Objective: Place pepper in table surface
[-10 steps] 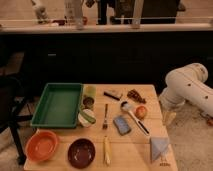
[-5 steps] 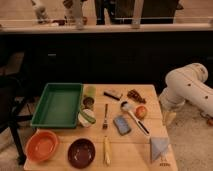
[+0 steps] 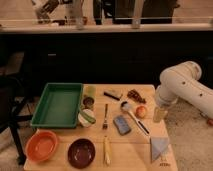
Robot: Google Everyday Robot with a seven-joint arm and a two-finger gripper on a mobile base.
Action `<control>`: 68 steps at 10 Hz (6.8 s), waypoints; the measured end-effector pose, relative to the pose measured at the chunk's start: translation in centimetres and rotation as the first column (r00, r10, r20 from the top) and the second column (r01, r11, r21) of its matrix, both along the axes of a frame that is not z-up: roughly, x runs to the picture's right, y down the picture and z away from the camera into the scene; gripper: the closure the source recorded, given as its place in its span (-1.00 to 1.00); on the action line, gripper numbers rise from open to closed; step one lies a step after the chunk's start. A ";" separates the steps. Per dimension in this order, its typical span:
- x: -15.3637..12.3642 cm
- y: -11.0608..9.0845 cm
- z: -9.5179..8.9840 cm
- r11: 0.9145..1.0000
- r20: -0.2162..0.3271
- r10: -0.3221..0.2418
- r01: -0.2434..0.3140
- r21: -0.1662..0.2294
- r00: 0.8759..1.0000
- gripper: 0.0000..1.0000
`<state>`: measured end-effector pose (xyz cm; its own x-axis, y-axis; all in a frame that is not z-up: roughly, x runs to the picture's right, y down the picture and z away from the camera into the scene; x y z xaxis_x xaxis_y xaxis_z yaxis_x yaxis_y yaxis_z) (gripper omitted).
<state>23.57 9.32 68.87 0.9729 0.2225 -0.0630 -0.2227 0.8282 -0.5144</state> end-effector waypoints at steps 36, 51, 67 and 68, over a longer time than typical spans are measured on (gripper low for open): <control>-28.4 0.3 -0.6 0.883 0.142 0.462 -0.440 -0.163 0.875 -0.60; -33.3 6.5 6.2 0.845 -0.025 0.524 -0.524 -0.105 0.851 -0.60; -31.5 4.1 3.8 0.911 0.128 0.394 -0.368 -0.186 0.910 1.00; -31.1 4.2 3.5 0.914 0.139 0.387 -0.358 -0.193 0.912 1.00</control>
<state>-7.52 13.56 72.40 0.8199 0.5717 0.0314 -0.3959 0.6057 -0.6902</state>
